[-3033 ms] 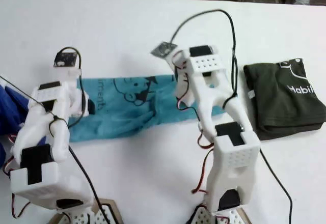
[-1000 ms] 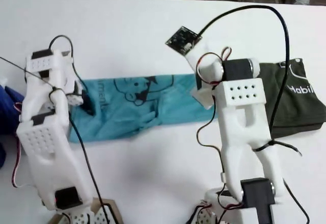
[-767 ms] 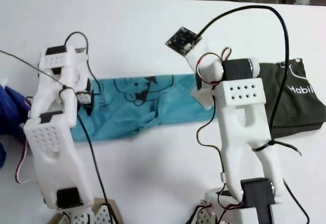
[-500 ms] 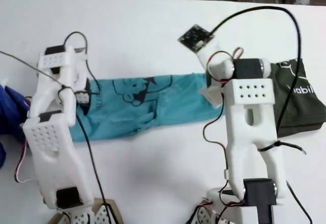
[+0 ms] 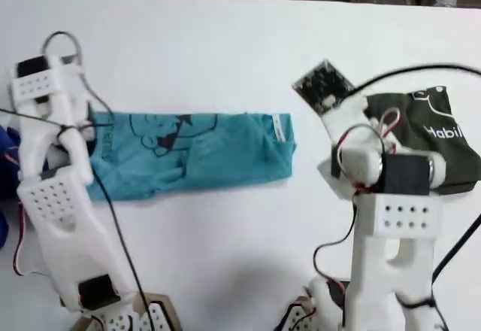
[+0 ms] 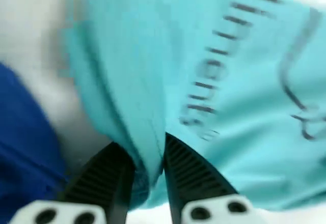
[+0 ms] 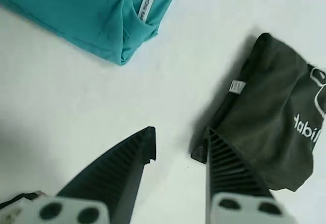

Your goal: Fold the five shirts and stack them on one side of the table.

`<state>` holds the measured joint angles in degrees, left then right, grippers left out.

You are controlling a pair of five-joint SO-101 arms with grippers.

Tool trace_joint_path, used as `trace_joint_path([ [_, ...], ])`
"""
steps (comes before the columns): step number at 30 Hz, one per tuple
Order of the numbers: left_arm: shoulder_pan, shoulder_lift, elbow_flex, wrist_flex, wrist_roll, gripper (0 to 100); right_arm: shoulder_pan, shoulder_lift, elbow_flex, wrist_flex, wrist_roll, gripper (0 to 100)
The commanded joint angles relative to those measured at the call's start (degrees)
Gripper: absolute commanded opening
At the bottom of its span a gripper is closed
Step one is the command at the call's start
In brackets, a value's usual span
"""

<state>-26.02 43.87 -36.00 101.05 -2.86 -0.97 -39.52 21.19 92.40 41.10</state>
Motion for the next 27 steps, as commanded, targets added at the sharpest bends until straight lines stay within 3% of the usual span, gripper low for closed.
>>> trace_joint_path([
  [1,6.33,-9.67,3.91,1.32,0.97,3,2.95,-7.34,8.44,-4.09,0.26,15.9],
  [9,24.35,-25.67,11.38,1.23,1.58,3,6.81,-20.88,23.03,-6.81,0.35,15.9],
  [14,34.73,-29.80,11.38,0.44,1.49,3,15.69,-25.71,27.87,-6.81,0.62,16.0],
  [16,38.33,-30.42,11.38,-0.09,1.49,3,19.82,-27.03,28.75,-6.81,4.22,15.9],
  [23,44.66,-30.24,11.38,-7.30,1.49,3,33.80,-30.81,32.62,-6.81,13.80,15.9],
  [27,48.00,-30.15,11.74,-9.67,1.49,3,36.18,-33.10,34.20,-6.81,13.89,15.9],
])
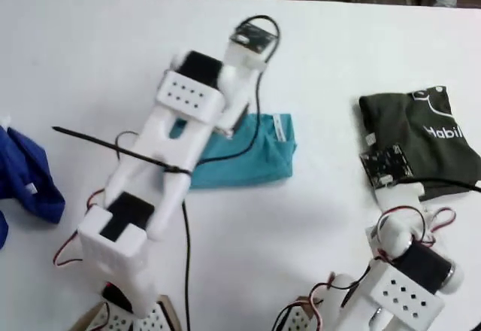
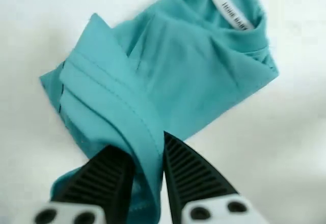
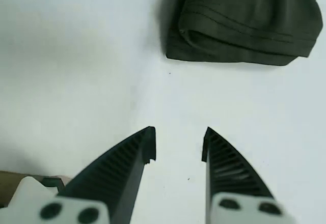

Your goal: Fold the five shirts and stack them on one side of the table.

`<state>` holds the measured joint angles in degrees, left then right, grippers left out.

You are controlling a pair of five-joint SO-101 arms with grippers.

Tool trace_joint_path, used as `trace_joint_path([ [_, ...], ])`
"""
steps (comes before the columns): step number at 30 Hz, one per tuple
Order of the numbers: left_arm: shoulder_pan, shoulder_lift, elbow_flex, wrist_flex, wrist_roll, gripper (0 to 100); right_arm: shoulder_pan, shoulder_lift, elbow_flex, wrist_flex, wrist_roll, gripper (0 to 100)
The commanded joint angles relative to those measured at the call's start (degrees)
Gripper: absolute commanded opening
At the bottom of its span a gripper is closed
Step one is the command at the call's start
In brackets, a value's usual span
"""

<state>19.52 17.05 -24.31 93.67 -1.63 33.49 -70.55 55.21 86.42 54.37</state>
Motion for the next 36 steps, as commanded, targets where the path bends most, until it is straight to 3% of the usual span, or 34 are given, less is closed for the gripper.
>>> trace_joint_path([
  [1,2.99,-3.34,0.13,-2.55,0.26,3,1.80,-2.68,0.35,-0.84,0.62,15.9],
  [10,3.87,-3.25,0.13,-7.38,0.53,3,2.15,-9.54,9.93,-5.23,-0.70,15.9],
  [24,9.49,-1.58,-0.31,-10.37,0.35,3,4.00,-13.76,10.46,-5.76,-1.76,16.2],
  [36,9.85,2.64,-0.31,-10.73,0.35,3,3.82,-13.76,10.46,-5.67,-1.76,16.2],
])
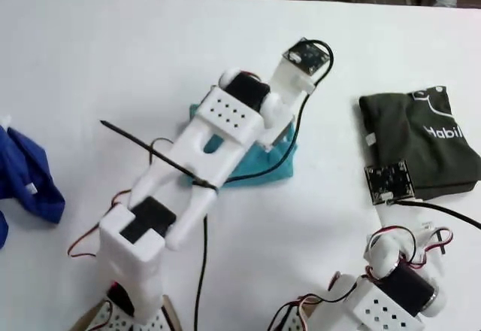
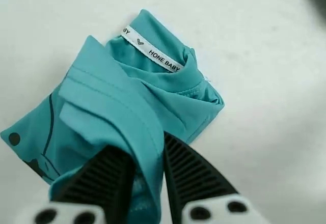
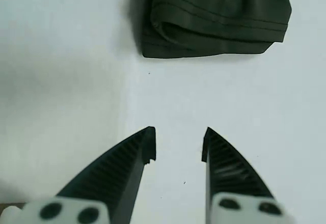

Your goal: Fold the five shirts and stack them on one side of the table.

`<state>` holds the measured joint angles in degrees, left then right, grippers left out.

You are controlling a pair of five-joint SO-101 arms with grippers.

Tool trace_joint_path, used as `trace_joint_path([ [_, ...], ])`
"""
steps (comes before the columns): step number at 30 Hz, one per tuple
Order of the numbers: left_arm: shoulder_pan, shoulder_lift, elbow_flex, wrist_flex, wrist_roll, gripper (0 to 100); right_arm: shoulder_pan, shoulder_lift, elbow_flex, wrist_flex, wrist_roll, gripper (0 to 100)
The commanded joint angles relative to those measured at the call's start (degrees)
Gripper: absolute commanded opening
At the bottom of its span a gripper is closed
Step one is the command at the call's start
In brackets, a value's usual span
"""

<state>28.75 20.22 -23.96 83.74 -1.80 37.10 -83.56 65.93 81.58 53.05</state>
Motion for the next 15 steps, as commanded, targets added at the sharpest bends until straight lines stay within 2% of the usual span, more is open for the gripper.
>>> trace_joint_path([
  [1,0.70,-0.53,-0.66,-0.70,0.53,4,0.22,-0.75,-0.26,-0.84,-0.44,16.2],
  [3,0.79,-0.44,-0.66,-0.44,-0.44,9,0.22,-0.75,-0.26,-0.84,-0.44,16.2],
  [7,2.81,-0.70,-0.66,0.88,-4.48,26,0.31,-0.75,-0.26,-0.84,-0.44,16.2],
  [11,3.25,-0.70,-4.44,3.34,-4.66,25,0.48,-0.75,-0.26,-0.75,-0.44,16.2],
  [15,0.09,-0.35,-12.53,7.12,-4.75,25,0.57,-0.75,-0.26,-0.75,-0.44,16.2],
])
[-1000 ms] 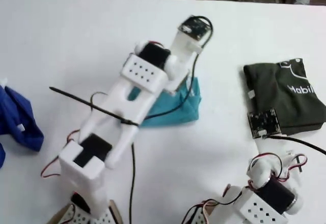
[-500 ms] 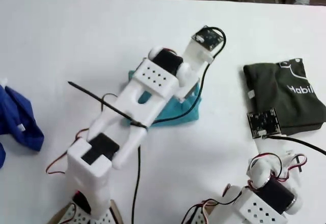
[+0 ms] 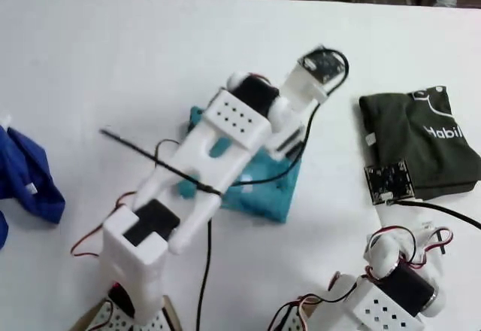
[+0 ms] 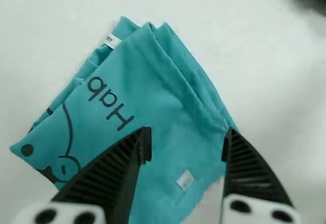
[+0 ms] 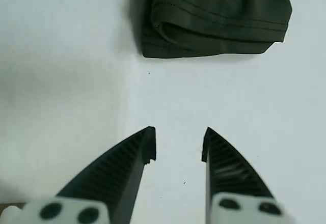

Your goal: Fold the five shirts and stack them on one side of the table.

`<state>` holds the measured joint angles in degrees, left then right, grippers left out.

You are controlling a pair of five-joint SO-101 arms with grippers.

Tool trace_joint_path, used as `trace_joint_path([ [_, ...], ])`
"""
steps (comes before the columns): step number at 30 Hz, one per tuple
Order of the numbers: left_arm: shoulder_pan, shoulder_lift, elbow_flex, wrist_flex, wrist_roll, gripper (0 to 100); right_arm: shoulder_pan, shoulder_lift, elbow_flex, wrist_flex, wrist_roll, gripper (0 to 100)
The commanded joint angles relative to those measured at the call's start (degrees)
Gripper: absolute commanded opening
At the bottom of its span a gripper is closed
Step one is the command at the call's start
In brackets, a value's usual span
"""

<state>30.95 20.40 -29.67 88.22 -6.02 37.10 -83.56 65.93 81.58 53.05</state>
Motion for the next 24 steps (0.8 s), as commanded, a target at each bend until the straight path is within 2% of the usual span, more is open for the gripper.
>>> trace_joint_path([
  [1,-3.60,-0.44,-8.57,3.43,-0.53,25,0.48,-0.66,-0.26,-0.75,-0.44,16.2],
  [6,-13.89,-0.18,-6.37,3.87,-0.70,25,-1.36,-0.31,-0.26,-0.75,-0.44,16.2],
  [10,-19.78,-0.18,3.56,-3.60,-2.20,25,-6.37,-0.31,-0.26,-1.01,-0.53,16.2],
  [16,-21.54,-0.18,14.55,-16.70,-2.99,25,-15.87,1.71,0.44,-6.99,-6.86,16.2],
  [24,-24.79,-0.18,24.22,-30.95,-2.99,25,-23.43,25.27,-5.63,-14.11,-9.76,16.2],
])
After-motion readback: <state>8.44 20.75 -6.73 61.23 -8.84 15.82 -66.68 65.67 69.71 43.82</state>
